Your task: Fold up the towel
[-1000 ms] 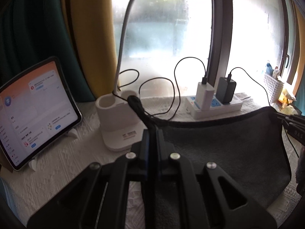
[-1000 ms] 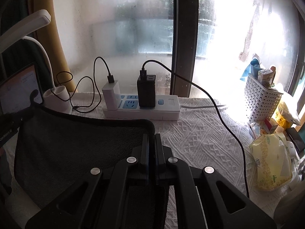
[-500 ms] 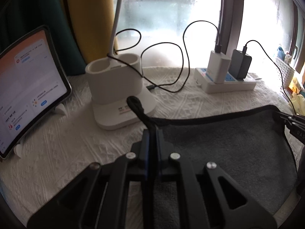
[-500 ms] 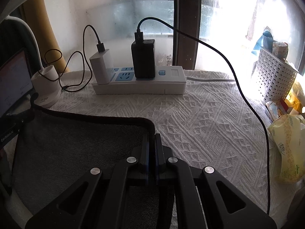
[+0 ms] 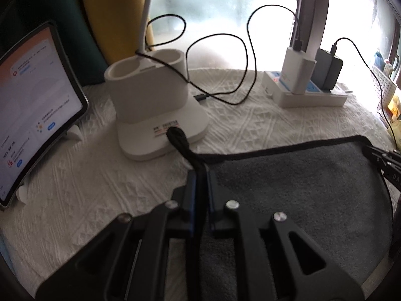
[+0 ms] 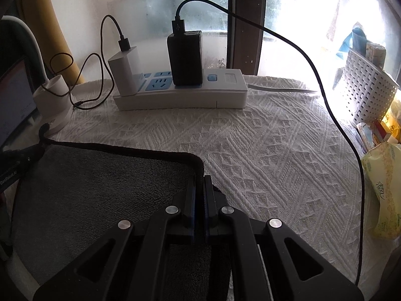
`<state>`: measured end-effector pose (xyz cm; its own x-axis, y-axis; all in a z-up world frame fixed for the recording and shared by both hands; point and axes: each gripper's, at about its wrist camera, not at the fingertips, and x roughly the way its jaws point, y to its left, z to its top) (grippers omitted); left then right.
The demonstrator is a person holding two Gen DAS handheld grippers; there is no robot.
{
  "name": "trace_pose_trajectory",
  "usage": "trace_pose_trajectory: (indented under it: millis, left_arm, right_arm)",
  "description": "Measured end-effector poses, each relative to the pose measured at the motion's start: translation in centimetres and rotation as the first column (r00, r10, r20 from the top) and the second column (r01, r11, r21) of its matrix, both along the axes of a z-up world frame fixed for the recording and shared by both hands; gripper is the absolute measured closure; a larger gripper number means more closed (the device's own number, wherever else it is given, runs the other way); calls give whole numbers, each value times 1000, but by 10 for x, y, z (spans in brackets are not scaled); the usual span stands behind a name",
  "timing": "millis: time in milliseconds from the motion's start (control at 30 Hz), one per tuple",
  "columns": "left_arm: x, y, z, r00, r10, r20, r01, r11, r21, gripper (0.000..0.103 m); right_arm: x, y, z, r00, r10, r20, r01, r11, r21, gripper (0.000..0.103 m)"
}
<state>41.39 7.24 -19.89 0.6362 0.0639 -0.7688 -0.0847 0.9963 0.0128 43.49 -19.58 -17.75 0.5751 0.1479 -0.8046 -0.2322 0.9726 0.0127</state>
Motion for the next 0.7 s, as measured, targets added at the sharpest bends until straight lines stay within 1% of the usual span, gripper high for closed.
trace_pose_trajectory:
  millis: [133,233,300,333,367,400,433,467,500,567,600,633,700]
  left_arm:
    - [-9,-1,11,999,20,39,-21,1000,14,92]
    - [-15,0,20,997,42,66,-44,999,25,88]
    - [-20,-1,25,995,49,86,-53,998,40,85]
    - [-22,-1,28,994,54,92,-58,997,44,83]
    - [-25,-1,31,993,60,97,-64,997,45,81]
    - [-27,-1,34,993,65,102,-70,996,49,76]
    - [-30,-1,36,992,69,106,-75,996,52,69]
    - [-32,-1,39,991,71,111,-77,996,48,62]
    - [-35,0,42,990,74,119,-79,996,38,56]
    - [-42,3,48,987,84,134,-86,996,11,52]
    - [-46,5,52,985,88,145,-89,996,2,46]
    - [-50,6,56,984,90,156,-91,996,-2,36]
    - [-59,5,64,981,89,175,-89,996,-8,26]
  right_arm:
    - [-1,0,1,1000,-6,1,6,1000,-13,96]
    - [-1,1,4,1000,-19,5,19,999,-32,86]
    - [-2,-1,7,999,-38,7,38,999,-37,67]
    - [-4,-3,9,999,-46,10,46,998,-32,63]
    - [-6,-4,12,999,-51,14,52,998,-28,53]
    - [-8,-4,16,998,-56,21,57,998,-30,40]
    - [-11,-4,19,998,-60,32,61,998,-34,35]
    - [-14,-4,23,997,-65,48,67,997,-42,26]
    - [-18,-4,26,996,-67,62,70,996,-50,21]
    - [-25,-2,33,995,-65,78,69,996,-52,21]
    - [-29,-1,36,995,-62,82,67,996,-51,21]
    - [-33,0,39,994,-60,87,64,997,-50,21]
    - [-42,2,46,994,-52,96,57,997,-49,20]
